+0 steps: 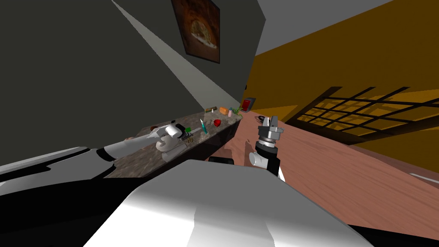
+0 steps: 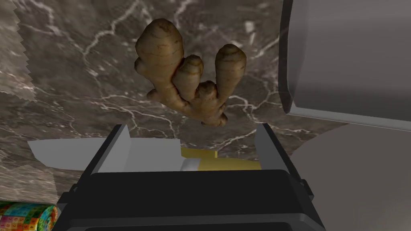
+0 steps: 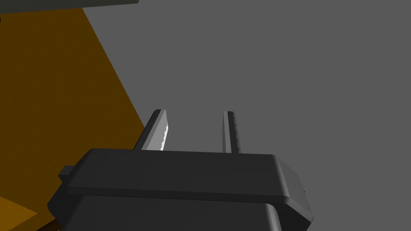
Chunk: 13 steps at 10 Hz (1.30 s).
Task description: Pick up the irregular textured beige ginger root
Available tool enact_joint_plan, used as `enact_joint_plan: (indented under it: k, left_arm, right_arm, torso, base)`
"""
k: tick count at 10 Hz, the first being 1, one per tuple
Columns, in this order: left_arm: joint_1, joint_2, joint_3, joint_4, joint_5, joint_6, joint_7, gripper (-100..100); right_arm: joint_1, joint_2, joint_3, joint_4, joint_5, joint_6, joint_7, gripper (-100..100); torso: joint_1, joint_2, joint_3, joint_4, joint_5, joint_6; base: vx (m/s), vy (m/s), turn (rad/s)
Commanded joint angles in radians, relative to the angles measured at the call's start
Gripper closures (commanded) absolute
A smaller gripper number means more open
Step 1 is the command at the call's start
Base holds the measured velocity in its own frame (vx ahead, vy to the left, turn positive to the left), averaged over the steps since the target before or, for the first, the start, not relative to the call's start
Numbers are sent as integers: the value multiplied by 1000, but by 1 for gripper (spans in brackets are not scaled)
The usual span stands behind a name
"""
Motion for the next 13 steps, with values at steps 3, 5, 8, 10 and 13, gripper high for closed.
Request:
enact_joint_plan:
  k: [3,5,8,10,13]
  left_arm:
    - [24,4,4,38,16,-42,-38,-100]
    - [49,8,7,76,33,-84,-75,-100]
    - [82,13,12,127,56,-140,-126,-100]
    - [75,13,12,123,57,-131,-123,100]
    - [75,14,12,124,56,-130,-122,100]
  right_arm:
    - [0,0,0,0,0,0,0,0]
    - [0,0,0,0,0,0,0,0]
    - [0,0,0,0,0,0,0,0]
    - [0,0,0,0,0,0,0,0]
    - [0,0,0,0,0,0,0,0]
  torso:
    - [0,2,1,1,0,0]
    - [-2,1,1,0,0,0]
    - [-1,1,1,0,0,0]
    - [0,2,1,1,0,0]
    - [1,3,1,0,1,1]
  base:
    - [15,-23,-11]
    - [36,-62,-13]
    - [25,-45,-15]
    - [5,-10,1]
    - [0,0,0]
